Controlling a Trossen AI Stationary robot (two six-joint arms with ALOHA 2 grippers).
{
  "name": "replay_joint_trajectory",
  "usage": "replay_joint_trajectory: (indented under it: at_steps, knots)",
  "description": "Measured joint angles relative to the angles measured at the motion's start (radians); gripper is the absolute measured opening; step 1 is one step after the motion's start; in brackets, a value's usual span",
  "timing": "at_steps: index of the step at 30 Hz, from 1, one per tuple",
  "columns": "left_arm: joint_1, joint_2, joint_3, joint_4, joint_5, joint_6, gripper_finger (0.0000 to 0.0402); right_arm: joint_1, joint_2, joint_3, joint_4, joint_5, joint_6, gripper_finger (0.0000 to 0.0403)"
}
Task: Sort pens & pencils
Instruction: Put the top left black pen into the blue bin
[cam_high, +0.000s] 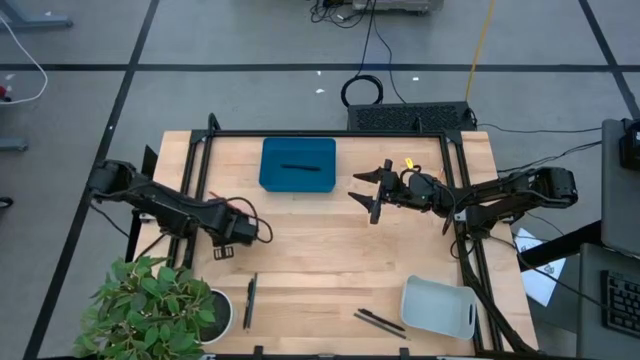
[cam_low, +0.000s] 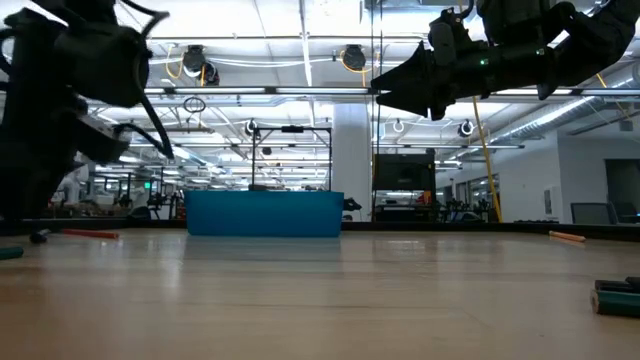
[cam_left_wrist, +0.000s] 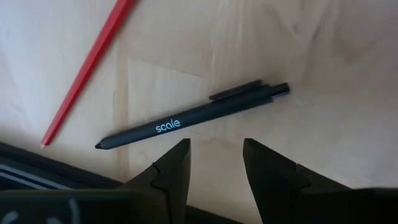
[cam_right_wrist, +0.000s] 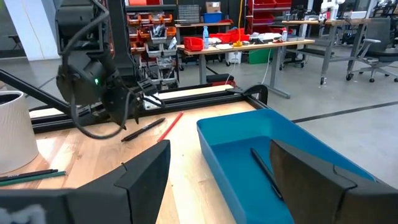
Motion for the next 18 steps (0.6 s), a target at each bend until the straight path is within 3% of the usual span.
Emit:
replay_joint_trajectory:
  at_steps: [8, 18]
  knots:
    - [0.047, 0.113, 0.000, -0.003, -0.064, -0.049, 0.0154, 0.000, 0.000, 0.000, 0.000, 0.000, 0.000, 0.0263]
    - [0.058, 0.123, 0.000, 0.045, -0.049, -0.024, 0.0154, 0.000, 0.000, 0.000, 0.000, 0.000, 0.000, 0.0263]
